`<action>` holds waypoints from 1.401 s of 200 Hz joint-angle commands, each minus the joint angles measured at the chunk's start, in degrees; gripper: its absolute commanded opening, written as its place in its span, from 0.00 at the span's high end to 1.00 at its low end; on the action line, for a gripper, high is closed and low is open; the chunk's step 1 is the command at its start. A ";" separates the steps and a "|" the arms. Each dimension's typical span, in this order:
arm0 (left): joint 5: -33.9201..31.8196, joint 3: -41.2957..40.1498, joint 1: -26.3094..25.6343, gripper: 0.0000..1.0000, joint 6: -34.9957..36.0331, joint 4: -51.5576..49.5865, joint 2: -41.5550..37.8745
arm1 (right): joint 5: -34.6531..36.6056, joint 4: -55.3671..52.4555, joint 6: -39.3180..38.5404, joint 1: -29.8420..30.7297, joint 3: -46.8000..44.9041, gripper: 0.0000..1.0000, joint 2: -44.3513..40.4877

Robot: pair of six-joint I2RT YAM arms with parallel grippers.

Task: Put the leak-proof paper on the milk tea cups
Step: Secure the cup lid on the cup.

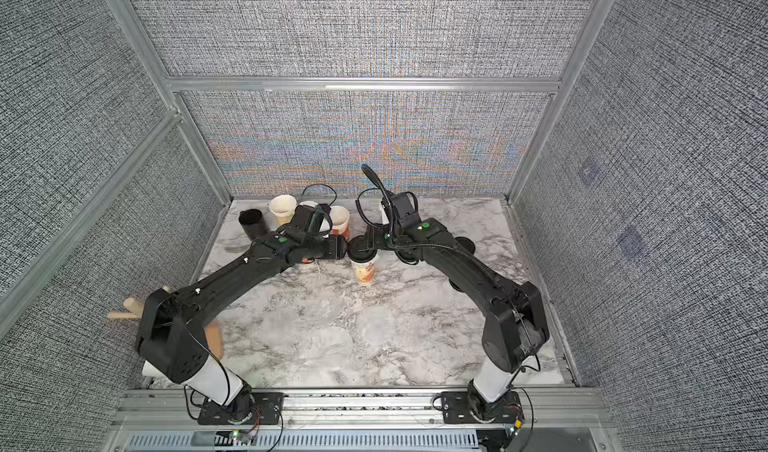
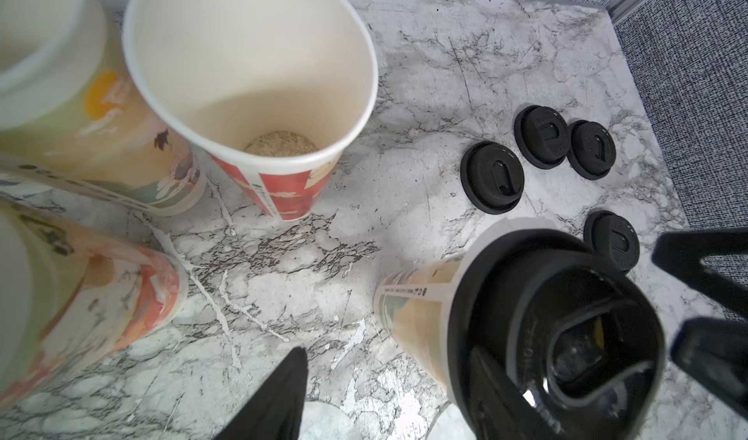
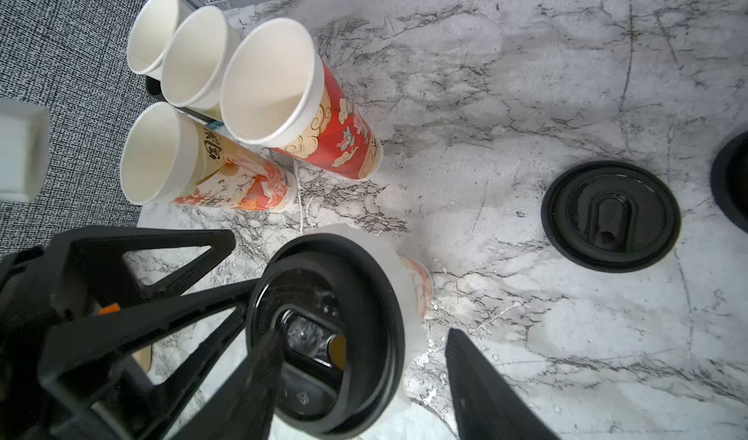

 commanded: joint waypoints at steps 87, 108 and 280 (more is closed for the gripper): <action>1.20 7.28 0.03 0.27 2.94 -2.91 1.89 | 0.17 2.13 -1.49 -0.28 -2.57 0.29 -1.03; 1.00 7.37 0.03 0.27 3.00 -3.09 1.81 | 0.09 2.50 -1.40 -0.28 -3.02 0.30 -1.39; 15.73 -38.00 -0.46 0.21 7.62 38.85 -19.78 | 7.46 18.37 -4.24 5.57 -33.26 0.02 -22.34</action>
